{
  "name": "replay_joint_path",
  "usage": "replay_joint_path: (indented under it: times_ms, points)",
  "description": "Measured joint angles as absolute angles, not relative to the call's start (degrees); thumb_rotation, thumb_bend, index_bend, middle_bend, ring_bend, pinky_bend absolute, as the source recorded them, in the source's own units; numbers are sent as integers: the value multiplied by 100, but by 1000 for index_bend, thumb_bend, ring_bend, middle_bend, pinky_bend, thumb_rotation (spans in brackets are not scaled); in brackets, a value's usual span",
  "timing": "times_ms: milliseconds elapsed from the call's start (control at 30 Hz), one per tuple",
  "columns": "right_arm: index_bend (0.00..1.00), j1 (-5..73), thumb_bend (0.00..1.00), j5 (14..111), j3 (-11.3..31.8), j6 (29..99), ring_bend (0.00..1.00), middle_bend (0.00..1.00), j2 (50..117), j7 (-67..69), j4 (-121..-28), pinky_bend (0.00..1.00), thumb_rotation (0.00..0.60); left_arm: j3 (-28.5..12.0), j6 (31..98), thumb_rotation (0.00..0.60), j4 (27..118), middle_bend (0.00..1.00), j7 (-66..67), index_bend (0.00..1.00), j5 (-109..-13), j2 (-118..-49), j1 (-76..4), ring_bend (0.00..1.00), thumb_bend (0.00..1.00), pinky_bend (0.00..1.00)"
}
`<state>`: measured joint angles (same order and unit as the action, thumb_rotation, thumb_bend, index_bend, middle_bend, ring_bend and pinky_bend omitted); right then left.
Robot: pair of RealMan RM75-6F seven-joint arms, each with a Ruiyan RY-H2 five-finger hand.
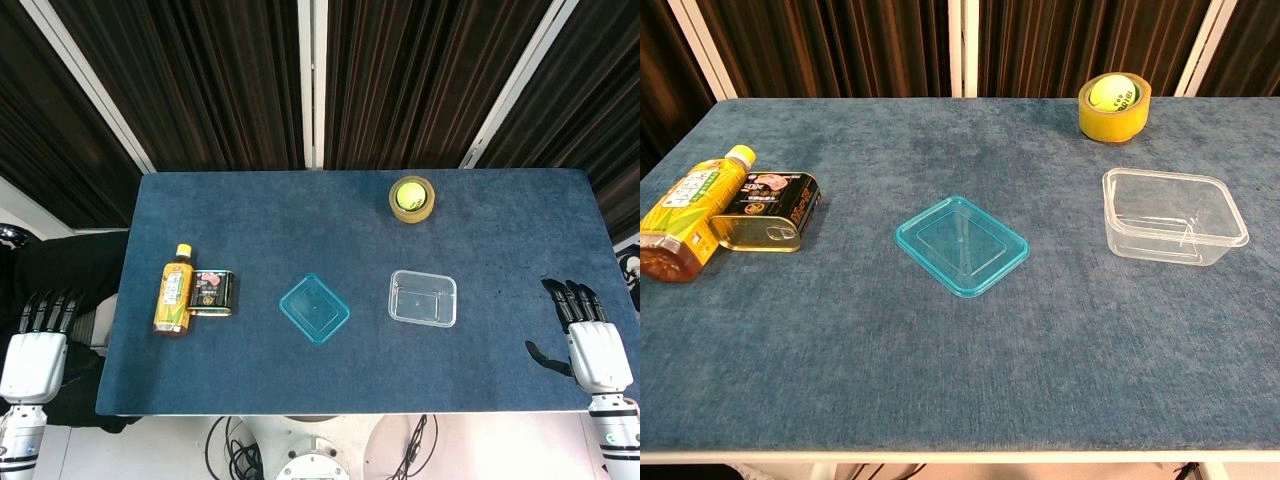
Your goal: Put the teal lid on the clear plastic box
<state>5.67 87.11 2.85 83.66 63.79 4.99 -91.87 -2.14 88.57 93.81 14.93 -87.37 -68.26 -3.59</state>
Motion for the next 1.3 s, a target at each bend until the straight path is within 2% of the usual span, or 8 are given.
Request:
replay_joint_path:
  times_ms: [233, 467, 667, 900, 1067, 1300]
  points:
    - [0, 737, 169, 8582, 273, 7930, 0, 73, 6382, 194, -9156, 0, 600, -199, 8797, 600, 9396, 38, 1504, 63, -8714, -6847, -369, 0, 0, 0]
    - [0, 1241, 122, 7946, 468, 6971, 0, 9, 6590, -485, -8871, 0, 600, -190, 8798, 600, 9386, 38, 1519, 62, -8699, -6870, -360, 0, 0, 0]
    - [0, 1797, 75, 7615, 691, 6454, 0, 0, 7228, -1060, -8124, 0, 600, -202, 8799, 600, 9418, 38, 1543, 63, -8668, -6866, -355, 0, 0, 0]
    - [0, 2457, 43, 7737, 776, 5906, 0, 0, 8109, -982, -7365, 0, 600, -233, 8820, 600, 9450, 38, 1606, 63, -8641, -6826, -355, 0, 0, 0]
    - [0, 2855, 27, 7981, 800, 5724, 0, 0, 8621, -724, -7112, 0, 600, -239, 8814, 600, 9451, 38, 1612, 63, -8609, -6816, -348, 0, 0, 0]
    - [0, 3477, 26, 7892, 1066, 5336, 0, 0, 9250, -767, -6759, 0, 600, -224, 8810, 600, 9430, 38, 1571, 63, -8608, -6799, -338, 0, 0, 0]
